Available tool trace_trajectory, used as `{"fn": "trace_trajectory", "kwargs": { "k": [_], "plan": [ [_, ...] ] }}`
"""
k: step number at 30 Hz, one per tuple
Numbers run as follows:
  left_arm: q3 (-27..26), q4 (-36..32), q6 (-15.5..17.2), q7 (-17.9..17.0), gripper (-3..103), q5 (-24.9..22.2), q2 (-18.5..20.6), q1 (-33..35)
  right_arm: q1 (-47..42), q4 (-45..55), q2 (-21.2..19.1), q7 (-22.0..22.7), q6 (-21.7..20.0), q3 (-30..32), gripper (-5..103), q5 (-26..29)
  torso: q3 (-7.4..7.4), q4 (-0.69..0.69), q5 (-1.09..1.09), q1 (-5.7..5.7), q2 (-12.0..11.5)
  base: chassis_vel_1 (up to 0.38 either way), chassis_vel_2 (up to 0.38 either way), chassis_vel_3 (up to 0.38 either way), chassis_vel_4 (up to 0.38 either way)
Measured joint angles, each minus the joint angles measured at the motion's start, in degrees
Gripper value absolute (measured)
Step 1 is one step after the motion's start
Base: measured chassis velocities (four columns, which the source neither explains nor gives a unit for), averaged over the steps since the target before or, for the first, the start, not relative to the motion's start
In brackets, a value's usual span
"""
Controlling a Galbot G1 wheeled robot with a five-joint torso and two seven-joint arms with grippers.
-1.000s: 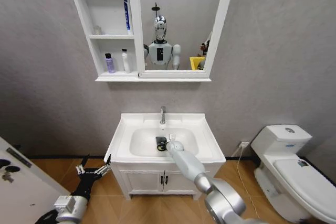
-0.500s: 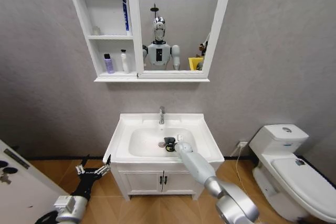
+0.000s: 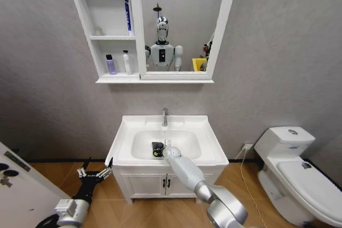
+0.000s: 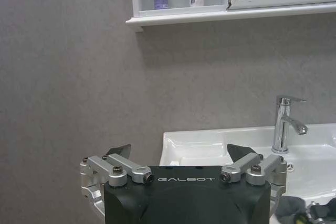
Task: Move facial cleanser and shampoo from washbasin to cabinet, then wipe washbasin with towel.
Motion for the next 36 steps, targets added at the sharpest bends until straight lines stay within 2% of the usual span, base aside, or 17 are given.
{"fn": "trace_trajectory", "kwargs": {
  "k": [2, 3, 6, 11, 14, 17, 20, 21, 22, 26, 28, 30, 34, 36],
  "plan": [
    [-0.01, 0.00, 0.00, -0.01, 100, 0.00, 0.00, 0.00, -0.11, 0.03, -2.81, -0.16, 0.41, 1.07, 2, -1.02, 0.00, -0.06, -0.02, 0.00, 0.00, 0.000, 0.000, 0.000, 0.000],
    [-0.01, 0.00, 0.00, -0.01, 100, 0.00, 0.00, 0.00, -0.11, 0.03, -2.81, -0.16, 0.41, 1.07, 2, -1.02, 0.00, -0.06, -0.02, 0.00, 0.00, 0.000, 0.000, 0.000, 0.000],
    [-0.01, 0.00, 0.00, -0.01, 100, 0.00, 0.00, 0.00, 0.22, 0.23, -7.25, -0.78, 1.67, 1.18, 2, -2.68, 0.00, -0.09, -0.03, 0.00, 0.00, 0.000, 0.000, 0.000, 0.000],
    [-0.01, 0.00, 0.00, -0.01, 100, 0.00, 0.00, 0.00, 0.45, 0.26, -8.51, -2.54, 2.26, 1.27, 2, -5.03, 0.00, -0.08, -0.03, 0.00, 0.00, 0.000, 0.000, 0.000, 0.000],
    [-0.01, 0.00, 0.00, -0.01, 100, 0.00, 0.00, 0.00, 0.55, 0.11, -7.68, -2.69, 2.33, 1.19, 2, -5.46, 0.01, -0.14, -0.08, 0.02, -0.01, 0.000, 0.000, 0.000, 0.000],
    [0.00, 0.00, 0.00, -0.01, 100, 0.00, 0.00, 0.00, 0.91, -0.30, -4.42, -2.77, 2.23, 0.45, 2, -4.87, 0.03, -0.15, -0.03, 0.03, -0.03, 0.000, 0.000, 0.000, 0.000],
    [0.01, 0.00, 0.00, 0.00, 100, 0.00, 0.00, 0.00, 1.83, -1.42, -1.05, -2.96, 2.34, -0.28, 2, -4.56, 0.04, -0.10, -0.03, 0.05, -0.04, 0.000, 0.000, 0.000, 0.000],
    [0.01, 0.00, 0.00, -0.01, 100, 0.00, 0.00, 0.00, 2.36, -2.07, 0.41, -3.49, 2.93, -0.54, 2, -4.34, 0.05, 0.04, 0.00, 0.05, -0.04, 0.000, 0.000, 0.000, 0.000],
    [0.01, 0.00, 0.00, -0.01, 100, 0.00, 0.00, 0.00, 2.36, -2.07, 0.41, -3.49, 2.93, -0.54, 2, -4.34, 0.05, 0.04, 0.00, 0.05, -0.04, 0.000, 0.000, 0.000, 0.000],
    [0.00, 0.00, 0.00, -0.01, 100, 0.00, 0.00, 0.00, 3.11, -1.01, 0.79, -4.11, 4.36, -1.51, 2, -1.61, 0.03, -0.10, -0.05, 0.04, -0.04, 0.000, 0.000, 0.000, 0.000],
    [0.00, 0.00, 0.00, -0.02, 100, 0.00, 0.00, 0.00, 3.32, 1.12, 0.80, -3.82, 4.15, -2.88, 2, 0.95, 0.02, -0.10, -0.04, 0.03, -0.03, 0.000, 0.000, 0.000, 0.000],
    [0.00, 0.00, 0.00, -0.01, 100, 0.00, 0.00, 0.00, 3.35, 1.52, 0.80, -3.67, 4.03, -3.22, 2, 1.27, 0.01, -0.08, -0.03, 0.03, -0.02, 0.000, 0.000, 0.000, 0.000],
    [0.00, 0.00, 0.00, -0.01, 100, 0.00, 0.00, 0.00, 2.46, 1.05, 0.81, -2.91, 3.82, -2.61, 2, 0.17, 0.01, -0.08, -0.03, 0.03, -0.02, 0.000, 0.000, 0.000, 0.000],
    [0.01, 0.00, 0.00, 0.02, 100, 0.00, 0.02, 0.00, -2.29, 2.76, 0.74, -1.47, 3.03, 0.44, 2, -1.26, -0.02, -0.06, -0.02, 0.02, 0.00, 0.000, 0.000, 0.000, 0.000]
  ]
}}
